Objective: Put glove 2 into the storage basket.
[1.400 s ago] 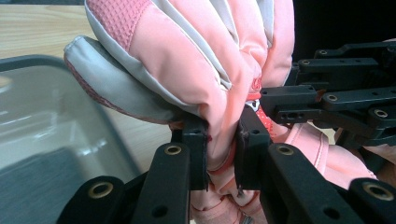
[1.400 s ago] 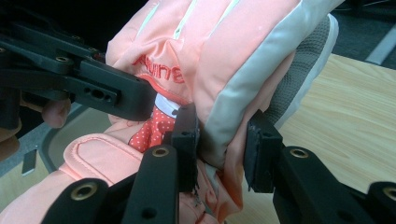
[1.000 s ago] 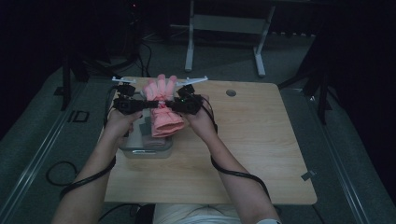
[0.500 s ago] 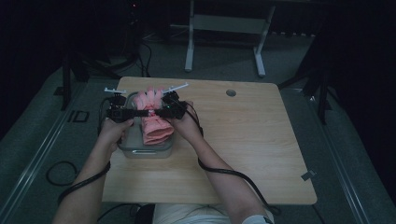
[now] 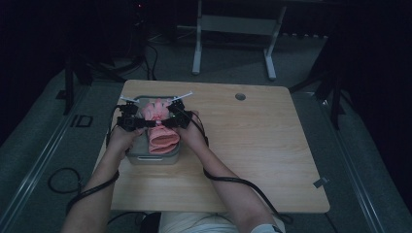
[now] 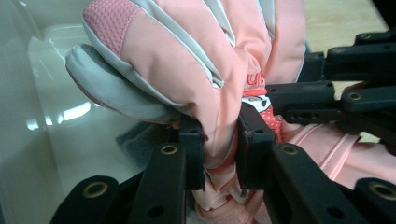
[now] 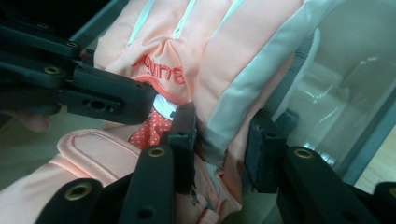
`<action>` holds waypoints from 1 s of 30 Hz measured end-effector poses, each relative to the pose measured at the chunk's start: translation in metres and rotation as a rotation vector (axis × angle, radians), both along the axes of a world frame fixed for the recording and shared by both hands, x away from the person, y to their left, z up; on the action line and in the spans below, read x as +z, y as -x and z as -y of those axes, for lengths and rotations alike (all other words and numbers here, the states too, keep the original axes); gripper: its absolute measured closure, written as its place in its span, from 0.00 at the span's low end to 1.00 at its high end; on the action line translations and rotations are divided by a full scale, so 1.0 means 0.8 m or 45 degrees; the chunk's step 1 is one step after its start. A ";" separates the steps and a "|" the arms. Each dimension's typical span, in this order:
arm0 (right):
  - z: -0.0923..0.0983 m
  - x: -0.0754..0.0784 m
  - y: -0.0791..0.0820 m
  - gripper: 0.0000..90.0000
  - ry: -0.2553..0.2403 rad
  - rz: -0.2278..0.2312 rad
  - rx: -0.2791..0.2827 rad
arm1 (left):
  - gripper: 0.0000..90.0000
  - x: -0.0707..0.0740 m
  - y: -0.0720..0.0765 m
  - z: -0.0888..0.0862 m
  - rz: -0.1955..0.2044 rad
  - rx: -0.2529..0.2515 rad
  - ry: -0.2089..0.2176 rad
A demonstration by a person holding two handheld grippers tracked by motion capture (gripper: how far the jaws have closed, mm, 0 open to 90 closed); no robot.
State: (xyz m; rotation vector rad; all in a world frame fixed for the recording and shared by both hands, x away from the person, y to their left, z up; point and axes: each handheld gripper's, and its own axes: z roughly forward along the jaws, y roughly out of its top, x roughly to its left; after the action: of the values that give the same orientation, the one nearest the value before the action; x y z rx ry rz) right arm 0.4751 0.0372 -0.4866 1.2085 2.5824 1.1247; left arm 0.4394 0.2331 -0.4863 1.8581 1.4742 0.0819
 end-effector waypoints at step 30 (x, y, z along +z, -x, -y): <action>-0.007 0.002 -0.019 0.53 0.063 0.044 0.011 | 0.37 0.005 -0.010 0.021 0.113 0.121 -0.372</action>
State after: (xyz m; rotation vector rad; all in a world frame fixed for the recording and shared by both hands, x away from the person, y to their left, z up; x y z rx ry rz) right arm 0.4907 0.0427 -0.4850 1.1580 2.5768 1.0664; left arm 0.4472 0.2161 -0.4820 1.9828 1.5529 0.4409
